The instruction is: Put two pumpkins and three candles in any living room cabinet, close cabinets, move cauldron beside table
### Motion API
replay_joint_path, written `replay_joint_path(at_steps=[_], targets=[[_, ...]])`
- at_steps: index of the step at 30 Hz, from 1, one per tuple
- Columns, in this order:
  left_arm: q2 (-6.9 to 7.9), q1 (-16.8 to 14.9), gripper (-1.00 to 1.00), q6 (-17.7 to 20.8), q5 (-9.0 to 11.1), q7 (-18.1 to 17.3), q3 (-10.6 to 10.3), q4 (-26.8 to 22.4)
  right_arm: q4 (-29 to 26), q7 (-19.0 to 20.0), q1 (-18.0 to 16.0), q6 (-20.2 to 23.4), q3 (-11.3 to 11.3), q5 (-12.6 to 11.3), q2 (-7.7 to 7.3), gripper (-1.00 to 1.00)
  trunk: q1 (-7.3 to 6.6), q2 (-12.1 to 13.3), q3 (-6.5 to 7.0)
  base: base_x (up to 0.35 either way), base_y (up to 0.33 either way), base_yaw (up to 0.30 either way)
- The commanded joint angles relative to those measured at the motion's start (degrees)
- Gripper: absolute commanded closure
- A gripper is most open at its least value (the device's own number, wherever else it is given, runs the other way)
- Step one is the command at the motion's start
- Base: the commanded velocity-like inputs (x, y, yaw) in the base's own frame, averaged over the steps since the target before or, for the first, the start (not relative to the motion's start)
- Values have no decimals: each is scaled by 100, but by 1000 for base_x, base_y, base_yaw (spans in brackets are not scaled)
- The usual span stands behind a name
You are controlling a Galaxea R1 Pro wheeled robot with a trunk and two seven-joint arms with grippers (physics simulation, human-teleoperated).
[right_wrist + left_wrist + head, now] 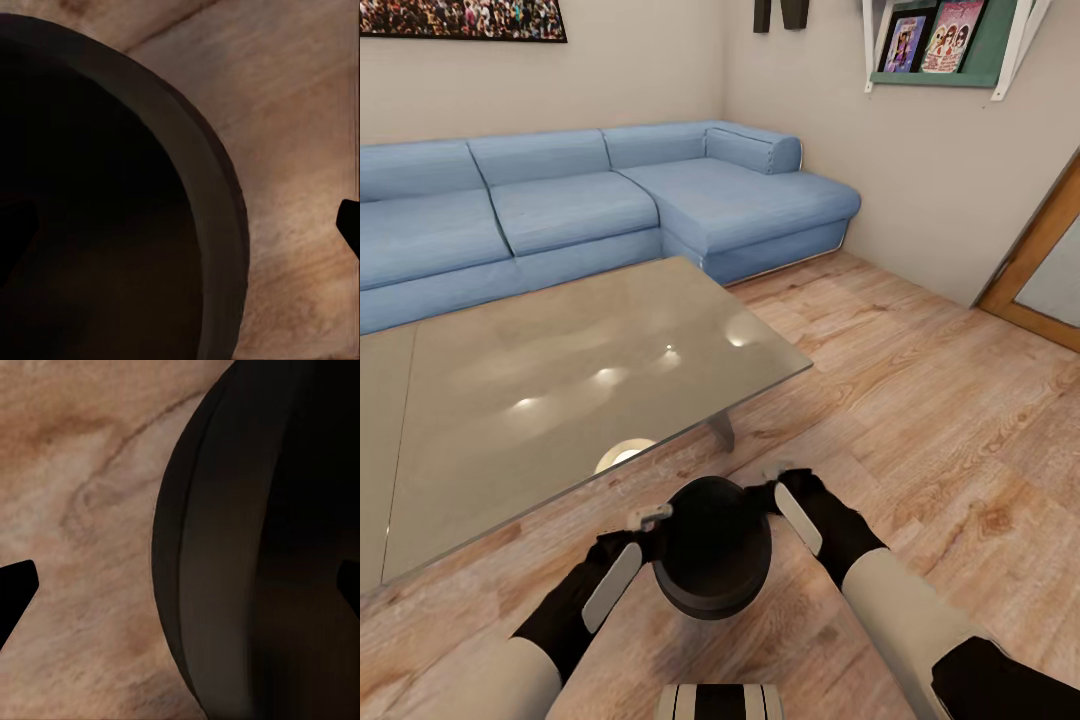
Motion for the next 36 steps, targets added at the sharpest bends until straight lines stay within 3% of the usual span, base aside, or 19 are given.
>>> replay_joint_path(at_steps=[1, 5, 6, 9, 11, 15, 24, 30, 36], targets=[[40, 126, -100, 4, 63, 81, -13, -236, -348, -56, 120, 54, 18, -65, -103, -100, -1, -2, -4, 0, 0, 0], [84, 350, -100, 0, 65, 113, -33, -663, -1500, -55, 544, 425, 8, -68, -419, -100, -1, -2, -4, -3, 0, 0], [90, 404, -100, 6, 69, 119, -48, -790, -2025, -50, 724, 626, -11, -74, -590, -100, -1, -2, -4, -86, 0, 0], [96, 485, -100, 14, 72, 126, -60, -981, -2734, -46, 954, 848, -93, -76, -812, -100, -1, -2, -4, -174, 0, 0], [106, 726, -100, 36, 65, 134, -43, -1449, -3507, -48, 1283, 984, -187, -71, -976, -100, -1, -2, -4, -275, 0, 0], [138, 954, -100, 61, 54, 137, -33, -1938, -4051, -49, 1525, 1046, -235, -68, -1060, -100, -1, -2, -4, -316, 0, 0], [165, 1101, -100, 86, 100, 134, -27, -2268, -5036, -58, 1884, 1101, -245, -35, -1093, -100, -1, -2, -4, -255, 0, 0], [173, 1318, -100, 173, 81, 167, -18, -2616, -5157, -56, 1963, 1105, -245, -33, -1096, -100, -16, 6, 128, -45, 0, 0], [175, 1730, -100, 153, 61, 530, -13, -3075, -5200, -51, 2019, 1100, -187, -32, -1091, -100, -32, 14, 261, -8, 0, 0]])
